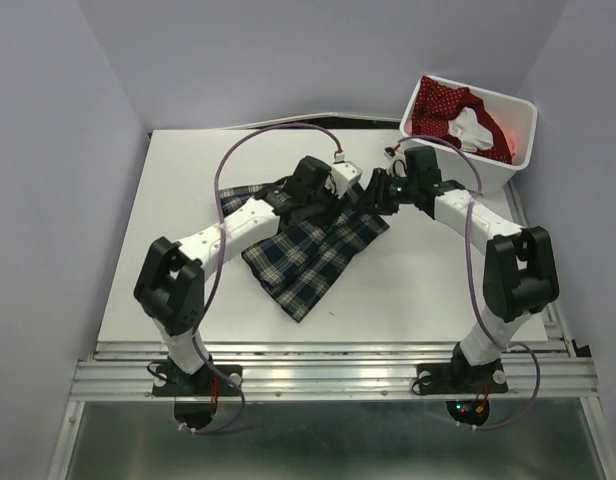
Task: Fold and stack the skirts
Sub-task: Fold the skirt
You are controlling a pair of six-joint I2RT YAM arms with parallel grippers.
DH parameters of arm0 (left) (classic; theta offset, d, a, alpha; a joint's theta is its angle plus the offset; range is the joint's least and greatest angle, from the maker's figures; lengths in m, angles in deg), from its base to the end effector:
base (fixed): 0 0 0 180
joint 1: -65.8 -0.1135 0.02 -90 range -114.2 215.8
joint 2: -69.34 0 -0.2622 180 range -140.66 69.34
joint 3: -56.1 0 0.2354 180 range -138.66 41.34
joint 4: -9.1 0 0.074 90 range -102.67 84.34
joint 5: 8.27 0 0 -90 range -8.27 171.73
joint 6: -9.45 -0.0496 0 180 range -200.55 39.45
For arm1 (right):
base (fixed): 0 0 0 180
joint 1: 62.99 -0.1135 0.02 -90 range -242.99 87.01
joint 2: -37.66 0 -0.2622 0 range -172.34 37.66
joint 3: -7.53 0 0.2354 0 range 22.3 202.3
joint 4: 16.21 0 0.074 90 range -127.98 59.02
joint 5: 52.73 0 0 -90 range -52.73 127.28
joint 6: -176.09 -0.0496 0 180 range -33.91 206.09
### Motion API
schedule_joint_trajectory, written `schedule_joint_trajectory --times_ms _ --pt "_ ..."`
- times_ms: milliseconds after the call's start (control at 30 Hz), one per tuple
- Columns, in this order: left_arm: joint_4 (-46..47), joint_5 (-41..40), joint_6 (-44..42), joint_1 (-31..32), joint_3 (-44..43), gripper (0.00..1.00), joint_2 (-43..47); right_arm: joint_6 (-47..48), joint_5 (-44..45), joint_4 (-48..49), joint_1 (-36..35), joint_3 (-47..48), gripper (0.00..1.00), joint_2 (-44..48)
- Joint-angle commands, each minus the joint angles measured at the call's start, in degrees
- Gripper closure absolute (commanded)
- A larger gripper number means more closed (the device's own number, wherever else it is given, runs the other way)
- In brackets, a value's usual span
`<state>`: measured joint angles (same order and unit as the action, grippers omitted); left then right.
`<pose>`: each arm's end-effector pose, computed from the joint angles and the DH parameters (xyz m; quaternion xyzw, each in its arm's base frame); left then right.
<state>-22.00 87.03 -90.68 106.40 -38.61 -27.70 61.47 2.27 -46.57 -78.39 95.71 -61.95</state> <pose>0.2934 -0.2575 0.2962 0.3966 0.7855 -0.1637 0.4460 0.3588 0.1283 0.2490 -0.0524 0.8776 0.3912 0.2721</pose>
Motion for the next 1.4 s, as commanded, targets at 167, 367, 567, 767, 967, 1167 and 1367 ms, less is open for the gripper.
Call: schedule_joint_trajectory --times_ms 167,367,567,767,967,1167,1367 --pt "-0.4 -4.6 -0.4 1.8 -9.3 0.32 -12.2 -25.6 3.6 25.3 1.0 -18.0 0.73 -2.4" --pt "-0.3 -4.7 -2.3 2.6 -10.4 0.29 -16.2 -28.4 6.3 31.8 1.0 -23.7 0.74 -5.6" --pt "1.4 -9.2 -3.1 2.7 -10.3 0.39 -19.1 -28.6 6.0 32.3 2.2 -27.8 0.72 -4.2" --pt "3.0 -10.7 -4.1 2.7 -9.7 0.52 -19.7 -30.6 6.4 30.1 4.3 -31.3 0.51 1.8" --pt "1.3 -9.8 -4.5 2.7 -11.3 0.81 -20.3 -29.9 7.8 28.6 4.3 -29.7 0.52 -2.5" --pt "-2.7 -6.1 -4.0 2.7 -12.6 1.0 -17.6 -30.7 7.9 30.6 4.3 -30.3 0.63 -6.2" --pt "-6.2 -1.4 -2.6 2.7 -13.6 1.0 -14.4 -31.0 7.6 32.5 4.3 -30.2 0.79 -8.4"
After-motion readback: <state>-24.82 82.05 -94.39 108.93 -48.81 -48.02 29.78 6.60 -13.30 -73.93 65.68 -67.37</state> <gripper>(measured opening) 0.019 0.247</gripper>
